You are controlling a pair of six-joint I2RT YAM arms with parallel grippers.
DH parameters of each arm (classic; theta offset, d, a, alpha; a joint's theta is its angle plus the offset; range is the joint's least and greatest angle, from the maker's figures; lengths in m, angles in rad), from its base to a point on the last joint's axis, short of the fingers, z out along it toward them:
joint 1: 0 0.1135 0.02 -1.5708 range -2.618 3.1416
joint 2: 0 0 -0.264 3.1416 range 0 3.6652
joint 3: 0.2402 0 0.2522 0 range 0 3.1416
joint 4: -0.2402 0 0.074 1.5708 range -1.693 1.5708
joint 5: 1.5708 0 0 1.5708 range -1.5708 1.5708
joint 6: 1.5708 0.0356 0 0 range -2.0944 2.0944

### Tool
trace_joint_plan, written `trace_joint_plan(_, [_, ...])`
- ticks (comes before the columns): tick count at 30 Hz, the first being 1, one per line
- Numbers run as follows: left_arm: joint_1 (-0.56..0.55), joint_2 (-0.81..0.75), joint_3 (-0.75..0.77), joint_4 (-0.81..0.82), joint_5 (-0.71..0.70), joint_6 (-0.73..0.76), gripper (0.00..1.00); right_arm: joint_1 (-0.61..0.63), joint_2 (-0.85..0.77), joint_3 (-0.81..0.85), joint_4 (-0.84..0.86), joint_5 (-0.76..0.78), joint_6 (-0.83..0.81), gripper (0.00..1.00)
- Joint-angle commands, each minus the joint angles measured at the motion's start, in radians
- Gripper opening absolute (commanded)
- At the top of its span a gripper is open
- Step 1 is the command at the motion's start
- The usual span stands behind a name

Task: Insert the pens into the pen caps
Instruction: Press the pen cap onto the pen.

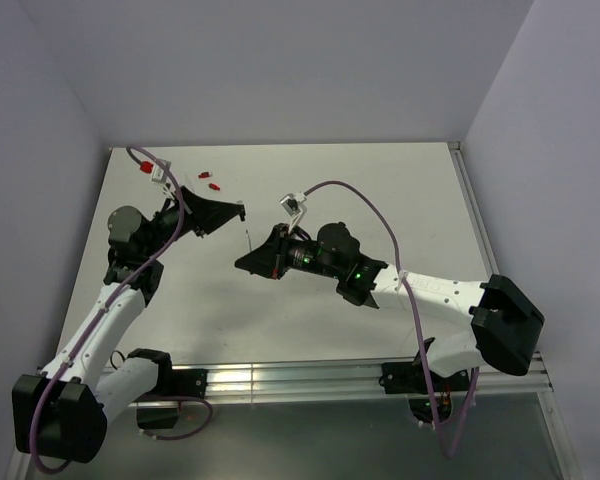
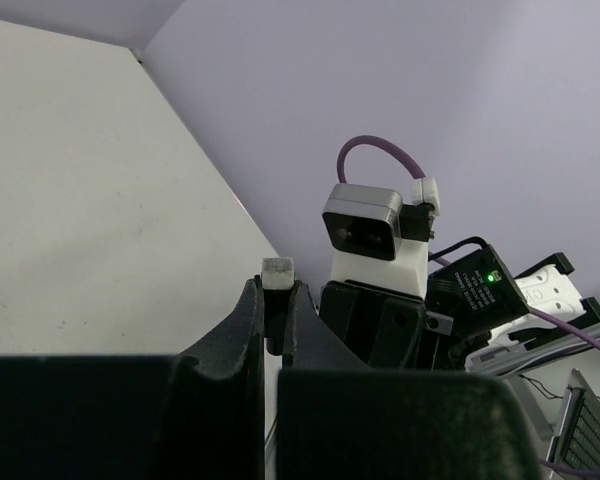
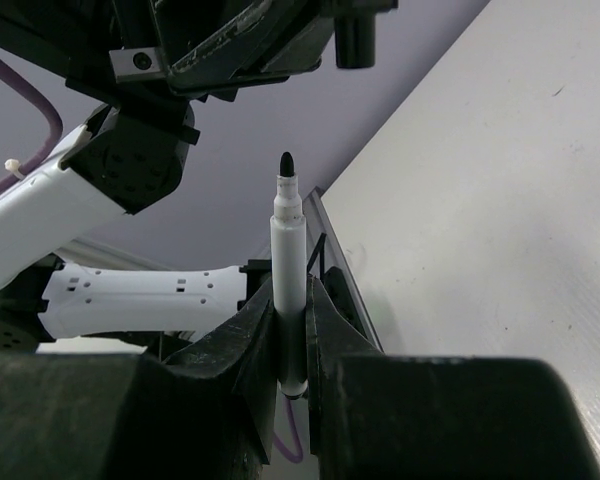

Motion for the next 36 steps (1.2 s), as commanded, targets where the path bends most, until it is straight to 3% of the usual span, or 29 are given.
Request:
trace_joint_plan(1, [0.003,-0.015,-0.004,0.081,0.036,-0.023,0.0,0.008,-0.01,0.045,0.027,0.029,-0.019,0.0])
trace_joint_plan(36, [-0.003,0.025,-0.04,0.216,0.111,-0.128,0.0,0.009,-0.031,0.039,0.006,0.051,-0.027,0.0])
